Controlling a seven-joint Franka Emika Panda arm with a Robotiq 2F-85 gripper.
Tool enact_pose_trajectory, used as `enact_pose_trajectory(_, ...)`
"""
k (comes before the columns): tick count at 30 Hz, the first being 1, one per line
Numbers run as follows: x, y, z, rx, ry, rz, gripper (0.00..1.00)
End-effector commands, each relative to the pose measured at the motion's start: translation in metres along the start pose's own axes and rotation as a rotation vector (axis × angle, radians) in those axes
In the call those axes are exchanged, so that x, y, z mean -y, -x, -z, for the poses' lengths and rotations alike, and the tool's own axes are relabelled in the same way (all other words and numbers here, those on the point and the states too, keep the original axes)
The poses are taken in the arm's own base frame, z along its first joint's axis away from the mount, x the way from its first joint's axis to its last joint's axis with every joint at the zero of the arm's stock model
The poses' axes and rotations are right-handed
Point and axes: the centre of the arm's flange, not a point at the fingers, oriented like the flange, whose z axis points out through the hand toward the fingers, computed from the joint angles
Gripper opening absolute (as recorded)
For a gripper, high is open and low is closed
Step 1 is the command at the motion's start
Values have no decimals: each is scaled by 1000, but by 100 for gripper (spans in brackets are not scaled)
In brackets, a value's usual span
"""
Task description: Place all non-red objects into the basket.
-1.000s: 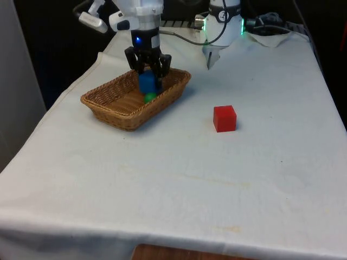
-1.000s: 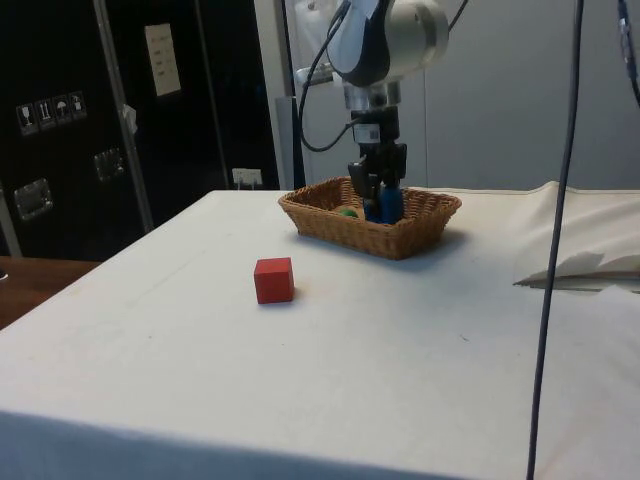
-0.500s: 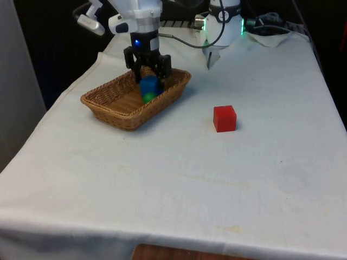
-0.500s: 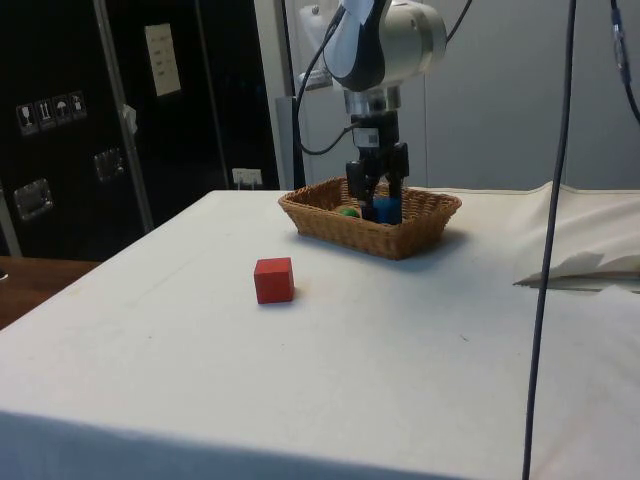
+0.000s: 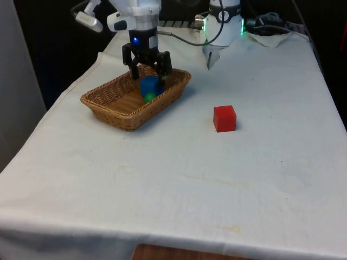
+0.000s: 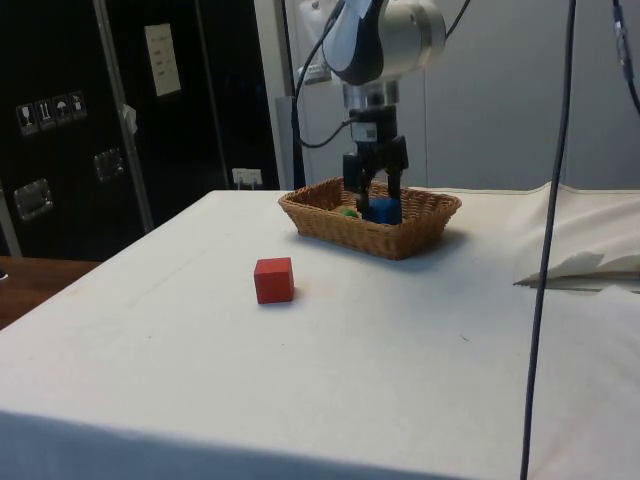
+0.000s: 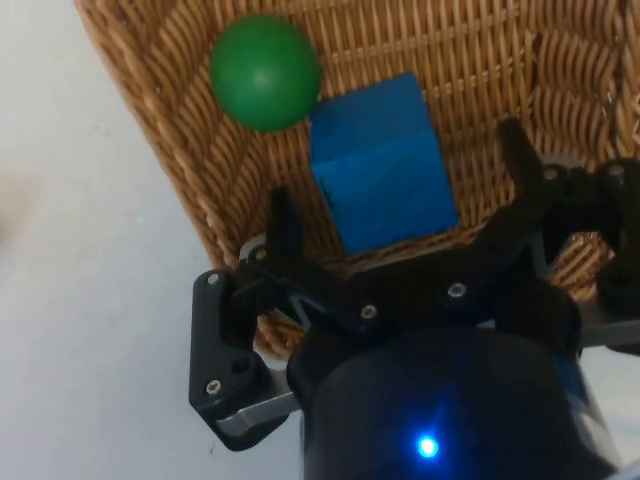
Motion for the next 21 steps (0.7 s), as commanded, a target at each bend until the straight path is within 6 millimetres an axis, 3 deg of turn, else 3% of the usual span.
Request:
enact_pose_trajectory(1, -1, 0, 7, 3, -2, 1, 100)
enact_pose_trajectory(11, 7, -4, 37, -11, -26, 6, 100)
enact_pose_trajectory(21, 32, -6, 74, -25, -44, 31, 100)
